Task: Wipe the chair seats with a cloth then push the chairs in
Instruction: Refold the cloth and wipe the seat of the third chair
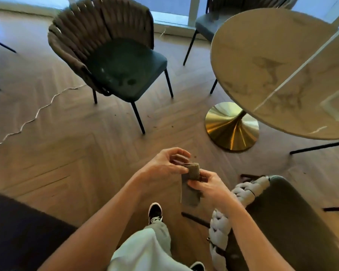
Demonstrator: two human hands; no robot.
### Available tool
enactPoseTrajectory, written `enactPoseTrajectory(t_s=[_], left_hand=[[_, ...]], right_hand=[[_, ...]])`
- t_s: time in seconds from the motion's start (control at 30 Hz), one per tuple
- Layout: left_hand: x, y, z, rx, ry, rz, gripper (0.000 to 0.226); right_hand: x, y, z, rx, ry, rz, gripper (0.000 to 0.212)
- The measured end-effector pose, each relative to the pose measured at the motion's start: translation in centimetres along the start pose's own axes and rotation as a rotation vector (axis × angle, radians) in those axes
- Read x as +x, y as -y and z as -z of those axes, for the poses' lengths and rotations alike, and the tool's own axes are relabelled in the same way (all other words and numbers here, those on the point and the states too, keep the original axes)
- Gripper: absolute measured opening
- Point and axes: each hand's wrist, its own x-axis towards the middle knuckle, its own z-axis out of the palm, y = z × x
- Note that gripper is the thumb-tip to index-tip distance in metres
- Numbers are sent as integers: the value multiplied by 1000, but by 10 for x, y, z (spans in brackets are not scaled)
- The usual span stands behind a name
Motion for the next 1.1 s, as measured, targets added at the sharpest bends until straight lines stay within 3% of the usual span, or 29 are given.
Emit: enactPoseTrajectory(t_s=[0.27, 0.43, 0.77, 0.87, 1.1], left_hand=[[27, 13, 90, -57, -426, 225, 9], [47, 31, 136, -154, -557, 365, 12], [210, 27, 240, -441, -857, 525, 14], [261, 17, 265, -530, -880, 533, 17], [348, 26, 325, -555, -1012, 545, 8]], right_hand=[[112, 52, -10, 221, -79, -54, 26], [187, 99, -10, 324, -35, -82, 20], [419, 217, 25, -3, 191, -18, 26], [484, 255, 39, -125, 246, 18, 34], [613, 307, 56, -407, 132, 257, 24]])
